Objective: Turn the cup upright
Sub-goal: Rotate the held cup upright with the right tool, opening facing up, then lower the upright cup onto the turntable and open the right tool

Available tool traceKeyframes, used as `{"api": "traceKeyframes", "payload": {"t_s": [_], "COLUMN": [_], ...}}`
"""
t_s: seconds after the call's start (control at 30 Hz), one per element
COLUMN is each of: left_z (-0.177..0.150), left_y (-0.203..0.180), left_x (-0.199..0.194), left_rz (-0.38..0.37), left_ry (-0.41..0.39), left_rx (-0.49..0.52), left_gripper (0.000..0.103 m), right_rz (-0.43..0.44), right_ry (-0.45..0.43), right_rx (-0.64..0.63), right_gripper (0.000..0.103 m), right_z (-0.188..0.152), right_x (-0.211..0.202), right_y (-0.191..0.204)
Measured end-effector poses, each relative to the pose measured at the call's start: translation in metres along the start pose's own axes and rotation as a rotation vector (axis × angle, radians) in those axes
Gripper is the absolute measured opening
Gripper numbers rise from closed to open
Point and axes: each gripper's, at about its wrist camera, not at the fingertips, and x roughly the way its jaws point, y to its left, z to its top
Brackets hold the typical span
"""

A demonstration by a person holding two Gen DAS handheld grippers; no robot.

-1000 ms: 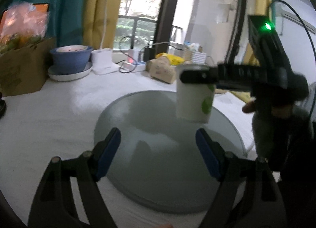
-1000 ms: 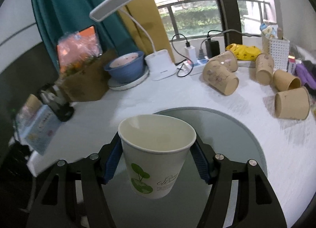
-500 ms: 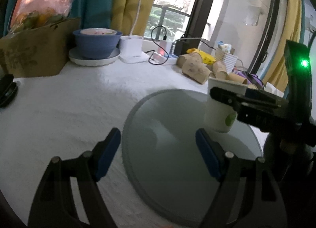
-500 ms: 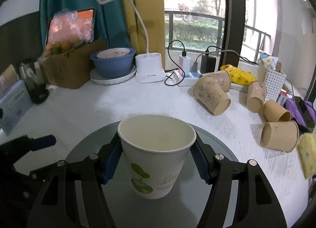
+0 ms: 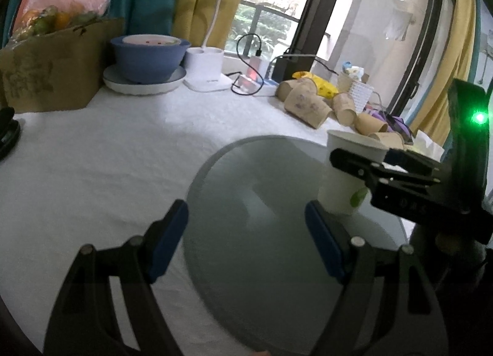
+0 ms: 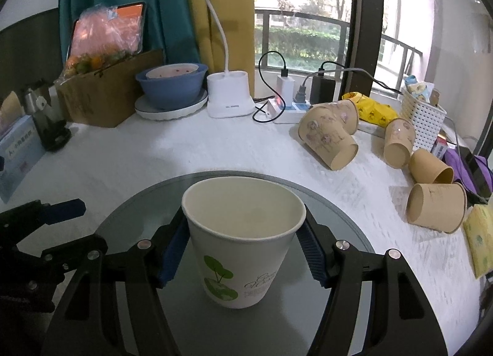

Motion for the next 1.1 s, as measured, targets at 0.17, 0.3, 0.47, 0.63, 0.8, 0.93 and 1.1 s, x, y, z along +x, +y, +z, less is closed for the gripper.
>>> {"api": "traceKeyframes", "payload": {"t_s": [0.17,0.3,0.47,0.63,0.8,0.93,1.1], "left_z": [-0.003,-0.007,-0.012,-0.016,-0.02,-0.021,-0.022], "left_y": [-0.006,-0.009,-0.013,-0.015,-0.018,-0.024,-0.031], "left_x": [-0.001,-0.005,-0.012,-0.02,-0.031,-0.043,-0.058], "left_rz": [-0.005,-0.007,-0.005,-0.001,0.006,0.006,0.004], "left_ry": [0.002,-0.003,-0.012,-0.023,-0.044,-0.072,-0.107], "left_rx": [0.011,0.02,0.031,0.031,0.037,0.053,0.073], "left_gripper": [0.079,0.079,0.079,0.079,0.08,0.089,0.092], "right_rz": [0.003,0.006,0.011,0.015,0.004,-0.003,-0.015], "right_ry": [0.0,0.002,0.006,0.006,-0.006,-0.028,-0.059], "right_rx": [0.006,0.02,0.04,0.05,0.054,0.056,0.059], "right_gripper": [0.07,0.071,0.072,0.081,0.082,0.082,0.082], "right_z": [-0.007,-0.014,-0.023,-0.03,-0.033,-0.036,-0.038], "right_x": [-0.008,-0.014,-0.022,-0.03,-0.041,-0.055,-0.073], "right_y": [-0.001,-0.001,-0.001,0.002,0.003,0.005,0.007]}}
